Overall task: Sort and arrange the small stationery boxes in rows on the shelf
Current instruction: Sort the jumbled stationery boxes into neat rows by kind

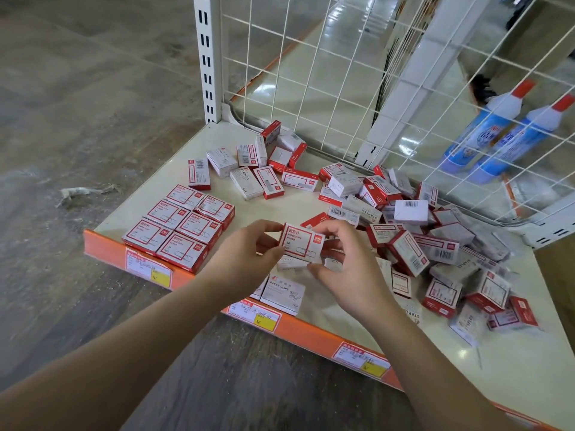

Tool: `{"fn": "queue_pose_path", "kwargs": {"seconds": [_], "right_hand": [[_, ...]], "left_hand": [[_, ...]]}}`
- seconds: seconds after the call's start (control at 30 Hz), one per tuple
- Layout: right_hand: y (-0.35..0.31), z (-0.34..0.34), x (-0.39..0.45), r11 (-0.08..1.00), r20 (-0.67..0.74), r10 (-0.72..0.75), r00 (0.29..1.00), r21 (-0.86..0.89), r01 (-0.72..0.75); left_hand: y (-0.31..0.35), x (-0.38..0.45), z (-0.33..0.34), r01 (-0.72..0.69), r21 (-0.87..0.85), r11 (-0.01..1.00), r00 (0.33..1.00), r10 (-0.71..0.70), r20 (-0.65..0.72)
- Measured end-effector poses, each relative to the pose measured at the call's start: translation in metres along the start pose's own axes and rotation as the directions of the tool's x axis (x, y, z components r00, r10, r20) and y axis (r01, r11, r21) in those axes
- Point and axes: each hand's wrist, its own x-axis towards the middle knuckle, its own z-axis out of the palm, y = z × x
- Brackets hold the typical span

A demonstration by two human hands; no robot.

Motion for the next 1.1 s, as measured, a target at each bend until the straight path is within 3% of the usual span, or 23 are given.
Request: {"fn": "queue_pose_path", "kwargs": {"seconds": [0.5, 0.7, 0.87, 1.1], "right_hand": [[0.007, 0.014, 0.012, 1.0, -0.005, 0.016, 1.0, 0.02, -0.015], [0.005, 0.018, 0.031, 0.999, -0.02, 0.03, 0.999, 0.018, -0.029], [-0.001, 0.026, 0.049, 0.998, -0.014, 0.062, 0.998, 0.025, -0.062], [-0.016, 0.044, 0.075, 0.996, -0.006, 0.065, 0.998, 0.061, -0.064]], "left_hand": [[-0.01, 0.007, -0.005, -0.02, 0.04, 0.999, 0.994, 0.025, -0.109], [-0.018, 0.016, -0.025, 0.042, 0.327, 0.944, 0.954, 0.06, -0.294], [-0.034, 0.028, -0.048, 0.137, 0.645, 0.752, 0.976, 0.007, -0.217], [-0.048, 0.032, -0.063, 0.136, 0.683, 0.718, 0.983, -0.013, -0.182]]}}
